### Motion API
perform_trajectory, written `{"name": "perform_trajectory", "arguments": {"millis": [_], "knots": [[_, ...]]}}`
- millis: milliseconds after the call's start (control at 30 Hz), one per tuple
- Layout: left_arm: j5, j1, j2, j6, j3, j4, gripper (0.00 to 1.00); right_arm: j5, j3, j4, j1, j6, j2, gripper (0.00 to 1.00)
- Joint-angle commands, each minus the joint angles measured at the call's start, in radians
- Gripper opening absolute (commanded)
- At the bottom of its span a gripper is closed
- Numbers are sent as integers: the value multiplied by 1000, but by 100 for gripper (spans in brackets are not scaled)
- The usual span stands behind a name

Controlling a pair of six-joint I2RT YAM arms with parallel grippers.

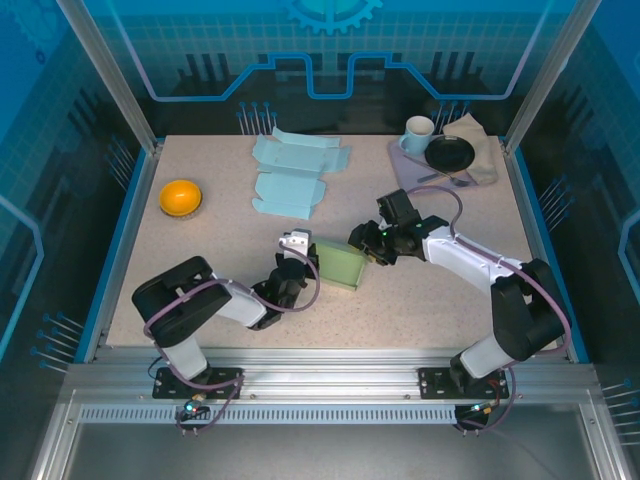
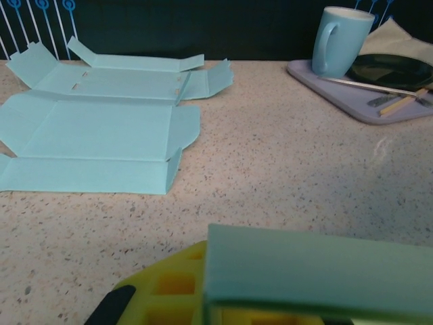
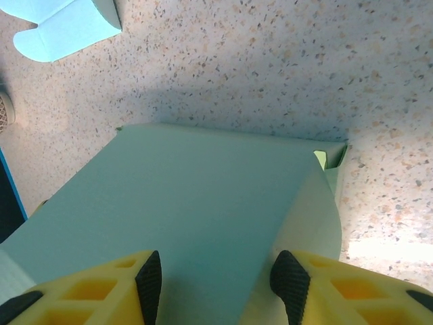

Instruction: Fold the paper box

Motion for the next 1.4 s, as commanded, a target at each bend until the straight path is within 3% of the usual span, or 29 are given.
{"name": "perform_trajectory", "arguments": {"millis": [0, 467, 867, 1167, 1233, 1367], "knots": [[105, -21, -31, -42, 18, -247, 0, -71, 35, 7, 27, 45, -9, 53], [136, -14, -52, -46, 40, -279, 0, -122, 10, 55, 40, 122, -51, 52], [190, -14, -3, -61, -27, -222, 0, 14, -103, 8, 84, 59, -89, 43], [214, -14, -19, -42, -63, -257, 20, 60, -153, 13, 87, 53, -97, 43], [214, -13, -29, -41, -68, -275, 31, 67, -143, 8, 87, 50, -95, 43], [218, -15, -75, -55, -89, -304, 41, 83, -126, -9, 88, 38, -92, 43]]}}
